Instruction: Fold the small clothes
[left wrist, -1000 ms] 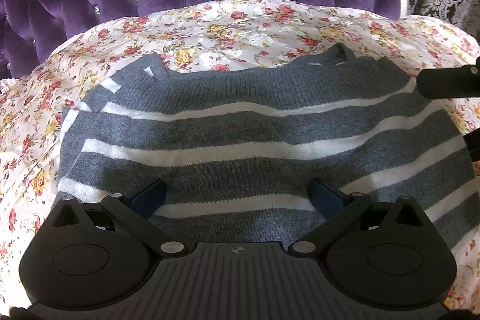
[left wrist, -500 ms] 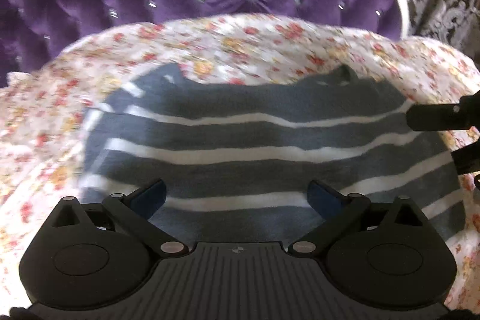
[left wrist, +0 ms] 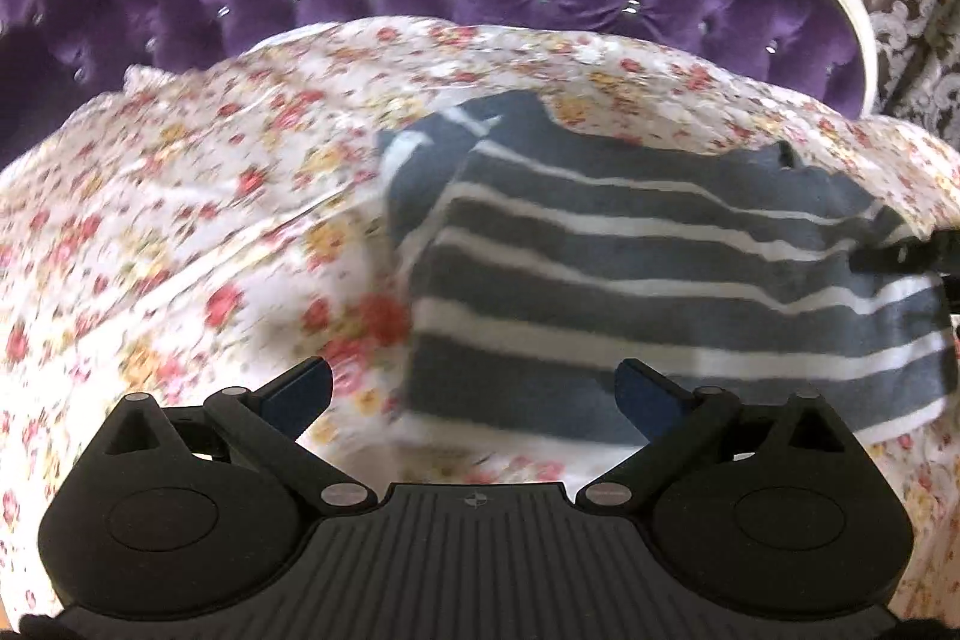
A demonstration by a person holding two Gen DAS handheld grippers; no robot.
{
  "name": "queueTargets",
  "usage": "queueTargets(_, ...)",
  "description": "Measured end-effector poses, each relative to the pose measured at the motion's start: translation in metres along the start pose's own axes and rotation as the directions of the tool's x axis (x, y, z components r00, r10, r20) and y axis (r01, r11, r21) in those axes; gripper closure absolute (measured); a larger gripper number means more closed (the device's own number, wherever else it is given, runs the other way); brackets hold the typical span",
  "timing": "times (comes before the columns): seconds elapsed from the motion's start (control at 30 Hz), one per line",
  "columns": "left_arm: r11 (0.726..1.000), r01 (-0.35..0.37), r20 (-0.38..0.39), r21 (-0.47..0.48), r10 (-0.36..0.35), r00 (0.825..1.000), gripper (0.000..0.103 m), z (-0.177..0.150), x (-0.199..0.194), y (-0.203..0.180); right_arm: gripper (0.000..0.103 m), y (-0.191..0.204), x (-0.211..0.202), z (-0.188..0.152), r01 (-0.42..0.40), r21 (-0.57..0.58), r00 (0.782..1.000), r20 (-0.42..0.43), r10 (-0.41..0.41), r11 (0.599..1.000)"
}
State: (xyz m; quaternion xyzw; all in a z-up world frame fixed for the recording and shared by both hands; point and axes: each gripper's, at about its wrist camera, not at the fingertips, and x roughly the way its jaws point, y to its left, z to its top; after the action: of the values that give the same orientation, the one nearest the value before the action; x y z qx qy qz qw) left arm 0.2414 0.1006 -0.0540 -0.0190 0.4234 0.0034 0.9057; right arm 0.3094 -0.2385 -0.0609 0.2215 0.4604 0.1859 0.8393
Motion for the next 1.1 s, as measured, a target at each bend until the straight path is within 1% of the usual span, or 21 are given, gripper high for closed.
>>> queueTargets(0.03, 1.000, 0.001, -0.008, -0.013, -0.002, 1.000, 0.001, -0.001, 0.000, 0.005, 0.070, 0.001, 0.000, -0.002, 0.025, -0.015, 1.000, 0.010, -0.025, 1.000)
queueTargets(0.1, 1.000, -0.001, -0.031, -0.024, 0.000, 1.000, 0.002, 0.000, 0.000, 0.014, 0.072, 0.001, -0.001, -0.004, 0.033, 0.000, 0.999, 0.025, -0.033, 0.999)
queueTargets(0.17, 0.999, -0.001, -0.017, -0.033, 0.000, 1.000, 0.002, 0.002, -0.005, 0.022, 0.074, 0.006, -0.004, -0.003, 0.063, -0.003, 0.998, 0.031, -0.063, 0.998)
queueTargets(0.23, 0.999, -0.005, -0.012, -0.045, 0.005, 1.000, 0.002, 0.004, -0.009, 0.030, 0.075, 0.018, -0.008, 0.001, 0.100, -0.017, 0.995, 0.032, -0.100, 0.995)
queueTargets(0.3, 0.998, -0.004, -0.003, -0.063, 0.004, 1.000, 0.002, 0.005, -0.012, 0.038, 0.075, 0.037, -0.014, 0.008, 0.127, -0.060, 0.991, 0.040, -0.125, 0.990)
queueTargets(0.4, 0.995, 0.014, -0.003, -0.098, -0.014, 1.000, 0.002, 0.009, -0.014, 0.048, 0.075, 0.070, -0.019, 0.021, 0.127, -0.114, 0.991, 0.047, -0.122, 0.985)
queueTargets(0.5, 0.992, 0.030, -0.005, -0.119, -0.031, 1.000, 0.002, 0.011, -0.017, 0.054, 0.076, 0.111, -0.012, 0.035, 0.117, -0.183, 0.993, 0.042, -0.111, 0.976)
queueTargets(0.63, 0.993, 0.007, -0.008, -0.116, -0.008, 1.000, 0.002, 0.012, -0.020, 0.059, 0.076, 0.162, 0.018, 0.042, 0.100, -0.273, 0.995, -0.002, -0.105, 0.957)
queueTargets(0.77, 0.992, -0.001, -0.005, -0.127, 0.001, 1.000, 0.002, 0.014, -0.024, 0.068, 0.077, 0.201, 0.060, 0.036, 0.058, -0.309, 0.993, -0.077, -0.086, 0.949)
queueTargets(0.87, 0.989, -0.005, -0.003, -0.145, 0.005, 1.000, 0.002, 0.015, -0.026, 0.076, 0.077, 0.227, 0.091, 0.025, 0.067, -0.356, 0.986, -0.119, -0.116, 0.932)
queueTargets(0.97, 0.987, -0.020, -0.018, -0.159, 0.017, 1.000, 0.002, 0.014, -0.025, 0.085, 0.076, 0.242, 0.116, 0.015, 0.076, -0.389, 0.977, -0.156, -0.147, 0.918)
queueTargets(1.03, 0.986, -0.030, -0.028, -0.161, 0.026, 0.999, 0.002, 0.014, -0.024, 0.088, 0.072, 0.248, 0.126, 0.010, 0.079, -0.410, 0.972, -0.170, -0.162, 0.909)
queueTargets(1.07, 0.986, -0.033, -0.031, -0.162, 0.029, 0.999, 0.002, 0.014, -0.023, 0.090, 0.067, 0.250, 0.127, 0.009, 0.067, -0.414, 0.973, -0.174, -0.151, 0.908)
queueTargets(1.1, 0.986, -0.035, -0.033, -0.162, 0.030, 0.999, 0.002, 0.013, -0.023, 0.091, 0.064, 0.250, 0.128, 0.009, 0.039, -0.415, 0.976, -0.181, -0.124, 0.909)
